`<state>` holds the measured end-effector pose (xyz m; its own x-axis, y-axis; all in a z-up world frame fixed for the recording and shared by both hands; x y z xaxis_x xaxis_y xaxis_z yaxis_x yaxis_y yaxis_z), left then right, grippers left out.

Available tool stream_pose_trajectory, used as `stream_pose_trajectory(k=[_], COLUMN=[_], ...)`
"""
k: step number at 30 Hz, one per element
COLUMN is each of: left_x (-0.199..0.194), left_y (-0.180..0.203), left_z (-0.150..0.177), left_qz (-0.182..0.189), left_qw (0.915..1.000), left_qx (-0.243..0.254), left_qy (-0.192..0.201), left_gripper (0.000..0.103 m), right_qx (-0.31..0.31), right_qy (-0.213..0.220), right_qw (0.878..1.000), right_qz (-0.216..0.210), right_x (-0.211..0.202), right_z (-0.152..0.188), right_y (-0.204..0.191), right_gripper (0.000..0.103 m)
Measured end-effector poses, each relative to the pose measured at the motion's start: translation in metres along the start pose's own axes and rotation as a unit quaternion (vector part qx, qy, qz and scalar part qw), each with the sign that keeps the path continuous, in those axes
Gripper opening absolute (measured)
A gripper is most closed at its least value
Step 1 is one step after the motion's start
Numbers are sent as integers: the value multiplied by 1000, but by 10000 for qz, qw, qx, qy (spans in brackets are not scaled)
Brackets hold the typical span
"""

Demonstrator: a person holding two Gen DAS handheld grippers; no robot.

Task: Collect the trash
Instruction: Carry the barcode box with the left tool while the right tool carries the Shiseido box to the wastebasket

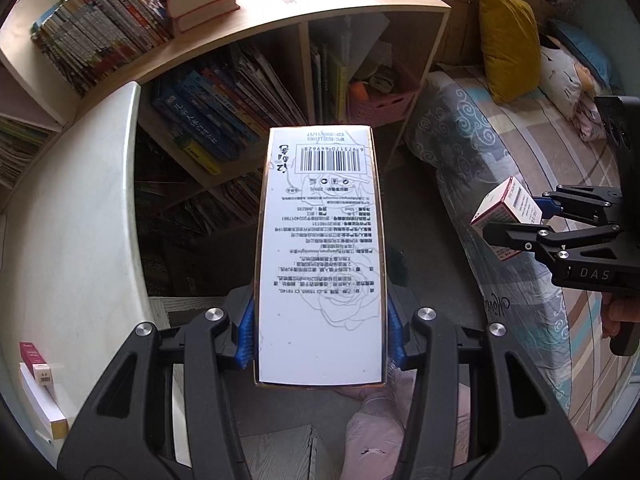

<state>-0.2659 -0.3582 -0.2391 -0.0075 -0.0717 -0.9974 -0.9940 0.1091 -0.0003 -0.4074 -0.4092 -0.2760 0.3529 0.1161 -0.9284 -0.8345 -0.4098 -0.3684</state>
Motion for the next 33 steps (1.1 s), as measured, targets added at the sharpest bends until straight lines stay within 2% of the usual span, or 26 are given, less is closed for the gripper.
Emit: stream_pose_trajectory(k=[8,16,25,33], left_x=[38,77,132,184], left_y=[22,38,35,34], left_z=[-6,-15,-17,-19], left_qz=[135,163,235,179], left_qw=[9987,9959,9912,9853], left_qx=[268,354,232,358], left_qy=[-418,-813,-1280,-1660], left_gripper=[46,46,46,46], right_qx=[329,454,573,784], right_qy=[-176,-500,-874,-1101], right_qw=[9992,9976,9942,9901], right_qz=[-106,-180,-263,-369], right_x=[24,56,102,147], right_z=[13,9,-6,-12], right_y=[22,37,59,77], right_gripper=[46,46,46,46])
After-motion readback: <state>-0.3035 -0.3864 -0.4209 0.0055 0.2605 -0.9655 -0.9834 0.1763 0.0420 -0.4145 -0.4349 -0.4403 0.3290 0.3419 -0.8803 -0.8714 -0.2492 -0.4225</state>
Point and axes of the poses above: each gripper's, at about its wrist camera, not at the fingertips, and x roughly the way its jaws point, y to its right, z to its underside, the point moved 8 cm from there along x, roughly the way its jaws point, and after that the axes turned 15 degrees about -y, right-handed, at the moved point
